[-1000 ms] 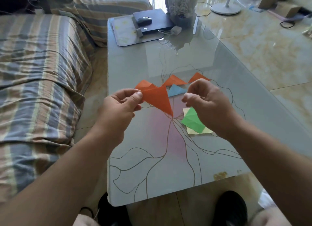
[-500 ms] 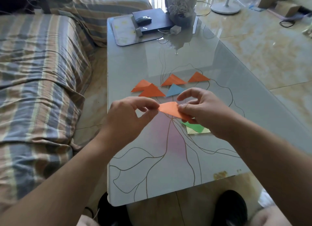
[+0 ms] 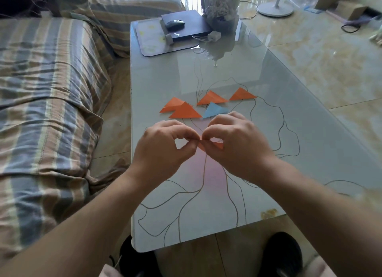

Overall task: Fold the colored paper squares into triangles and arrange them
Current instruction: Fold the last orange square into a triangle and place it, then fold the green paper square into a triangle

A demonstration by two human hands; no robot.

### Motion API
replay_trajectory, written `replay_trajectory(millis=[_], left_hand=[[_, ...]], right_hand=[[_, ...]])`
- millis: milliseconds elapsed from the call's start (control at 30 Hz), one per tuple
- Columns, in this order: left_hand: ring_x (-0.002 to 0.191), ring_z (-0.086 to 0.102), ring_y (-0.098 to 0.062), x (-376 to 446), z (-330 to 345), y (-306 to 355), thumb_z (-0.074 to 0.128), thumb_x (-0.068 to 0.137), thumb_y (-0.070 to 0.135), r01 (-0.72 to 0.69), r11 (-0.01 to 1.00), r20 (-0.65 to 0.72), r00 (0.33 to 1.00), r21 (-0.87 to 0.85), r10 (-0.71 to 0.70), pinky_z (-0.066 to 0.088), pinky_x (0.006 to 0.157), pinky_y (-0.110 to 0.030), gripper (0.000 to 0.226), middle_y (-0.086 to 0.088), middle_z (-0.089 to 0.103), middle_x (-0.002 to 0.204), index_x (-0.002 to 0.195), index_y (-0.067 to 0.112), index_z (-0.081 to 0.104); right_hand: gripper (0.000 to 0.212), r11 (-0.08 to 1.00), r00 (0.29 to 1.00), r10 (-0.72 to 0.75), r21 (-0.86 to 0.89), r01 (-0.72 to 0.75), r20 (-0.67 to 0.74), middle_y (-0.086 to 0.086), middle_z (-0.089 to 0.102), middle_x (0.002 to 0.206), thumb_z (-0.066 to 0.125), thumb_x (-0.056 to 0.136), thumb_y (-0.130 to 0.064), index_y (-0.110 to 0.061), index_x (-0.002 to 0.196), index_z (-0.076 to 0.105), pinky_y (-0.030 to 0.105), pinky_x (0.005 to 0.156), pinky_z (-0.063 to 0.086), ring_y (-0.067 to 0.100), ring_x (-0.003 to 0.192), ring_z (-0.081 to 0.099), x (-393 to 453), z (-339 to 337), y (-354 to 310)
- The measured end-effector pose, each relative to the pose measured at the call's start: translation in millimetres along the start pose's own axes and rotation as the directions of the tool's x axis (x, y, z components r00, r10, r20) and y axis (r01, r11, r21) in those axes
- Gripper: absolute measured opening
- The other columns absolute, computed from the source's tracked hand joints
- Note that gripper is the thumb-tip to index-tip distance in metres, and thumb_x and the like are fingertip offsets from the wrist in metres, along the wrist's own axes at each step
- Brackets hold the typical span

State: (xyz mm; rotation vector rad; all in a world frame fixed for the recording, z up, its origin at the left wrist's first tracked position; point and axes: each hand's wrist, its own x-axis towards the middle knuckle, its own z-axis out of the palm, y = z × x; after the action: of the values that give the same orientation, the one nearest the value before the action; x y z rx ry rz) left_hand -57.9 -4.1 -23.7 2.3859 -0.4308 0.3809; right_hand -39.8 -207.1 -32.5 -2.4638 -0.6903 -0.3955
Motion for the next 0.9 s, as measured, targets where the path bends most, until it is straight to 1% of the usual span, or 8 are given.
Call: replay_trajectory(millis=[200, 400, 467, 533, 600, 667, 733, 900], left_hand=[[0.091, 0.068, -0.002, 12.3, -21.0, -7.0, 0.08, 0.088, 0.025, 0.103, 0.989, 0.046, 0.994, -0.104, -0.099, 0.054, 0.085, -0.022, 0.011, 0.018, 0.074, 0.086, 0.086, 0.036, 0.079], [0.085, 0.071, -0.011, 17.6, -29.6, -22.1, 0.086, 0.082, 0.021, 0.135, 0.975, 0.052, 0.99, -0.175, -0.128, 0.059, 0.083, -0.039, 0.016, 0.013, 0.075, 0.085, 0.086, 0.035, 0.08], [0.085, 0.072, -0.014, 18.7, -30.9, -28.6, 0.087, 0.081, 0.019, 0.142, 0.971, 0.008, 0.99, -0.192, -0.143, 0.06, 0.082, -0.043, 0.021, 0.01, 0.075, 0.085, 0.085, 0.038, 0.079], [0.084, 0.07, -0.012, 17.9, -28.8, -31.7, 0.087, 0.081, 0.019, 0.116, 0.979, -0.042, 0.991, -0.166, -0.125, 0.059, 0.082, -0.04, 0.021, 0.009, 0.074, 0.084, 0.087, 0.037, 0.079], [0.081, 0.068, -0.007, 16.5, -23.0, -29.6, 0.087, 0.081, 0.018, 0.072, 0.989, -0.112, 0.99, -0.128, -0.087, 0.056, 0.08, -0.031, 0.017, 0.01, 0.072, 0.083, 0.089, 0.031, 0.08], [0.079, 0.066, -0.003, 16.3, -16.3, -25.2, 0.086, 0.082, 0.016, 0.014, 0.995, -0.181, 0.983, -0.102, -0.032, 0.054, 0.077, -0.024, 0.013, 0.009, 0.07, 0.082, 0.091, 0.023, 0.081], [0.079, 0.067, -0.006, 17.2, -10.8, -20.8, 0.085, 0.084, 0.016, -0.081, 0.996, -0.224, 0.972, -0.03, 0.073, 0.056, 0.075, -0.028, 0.007, 0.005, 0.072, 0.085, 0.091, 0.015, 0.082], [0.083, 0.07, -0.019, 24.9, 3.0, -14.8, 0.083, 0.089, 0.025, -0.321, 0.941, -0.286, 0.896, 0.109, 0.339, 0.056, 0.075, -0.043, 0.009, 0.005, 0.078, 0.093, 0.088, 0.016, 0.084]], right_hand=[[0.021, 0.999, 0.999, -0.018, 0.028, 0.019, -0.048, -0.014, 0.069, 0.092, 0.058, 0.094, -0.041, -0.032, 0.086, 0.075, 0.049, 0.077, 0.054, 0.025, 0.09, 0.061, 3.3, -7.0, 13.5], [0.011, 0.998, 0.993, 0.055, 0.003, -0.055, -0.1, -0.015, 0.069, 0.087, 0.07, 0.092, -0.031, -0.028, 0.083, 0.076, 0.042, 0.078, 0.054, 0.018, 0.084, 0.063, 3.0, -31.4, 37.6], [0.011, 0.974, 0.971, 0.213, 0.106, -0.202, -0.111, -0.01, 0.07, 0.082, 0.075, 0.09, -0.024, -0.025, 0.079, 0.076, 0.034, 0.075, 0.055, 0.012, 0.076, 0.065, 1.3, -40.1, 43.1], [0.015, 0.84, 0.88, 0.474, 0.313, -0.443, -0.027, -0.001, 0.071, 0.075, 0.077, 0.091, -0.027, -0.021, 0.078, 0.074, 0.031, 0.067, 0.053, 0.014, 0.066, 0.065, 1.4, -45.3, 39.7], [0.023, 0.521, 0.704, 0.667, 0.522, -0.675, 0.243, 0.008, 0.073, 0.077, 0.071, 0.097, -0.035, -0.017, 0.082, 0.069, 0.036, 0.064, 0.052, 0.023, 0.062, 0.065, 5.1, -47.4, 31.3], [0.042, 0.173, 0.474, 0.644, 0.49, -0.855, 0.601, 0.011, 0.072, 0.082, 0.06, 0.099, -0.052, -0.011, 0.092, 0.067, 0.032, 0.062, 0.051, 0.024, 0.062, 0.064, 8.3, -48.9, 24.0], [0.055, -0.009, 0.354, 0.47, 0.406, -0.914, 0.808, 0.011, 0.072, 0.086, 0.057, 0.094, -0.065, -0.012, 0.097, 0.069, 0.029, 0.062, 0.051, 0.024, 0.065, 0.064, 7.9, -46.5, 21.9], [0.012, -0.172, 0.474, 0.501, 0.62, -0.766, 0.724, 0.003, 0.063, 0.073, 0.07, 0.093, -0.021, -0.013, 0.084, 0.067, 0.022, 0.054, 0.047, 0.014, 0.058, 0.059, 13.4, -40.9, 23.0]])
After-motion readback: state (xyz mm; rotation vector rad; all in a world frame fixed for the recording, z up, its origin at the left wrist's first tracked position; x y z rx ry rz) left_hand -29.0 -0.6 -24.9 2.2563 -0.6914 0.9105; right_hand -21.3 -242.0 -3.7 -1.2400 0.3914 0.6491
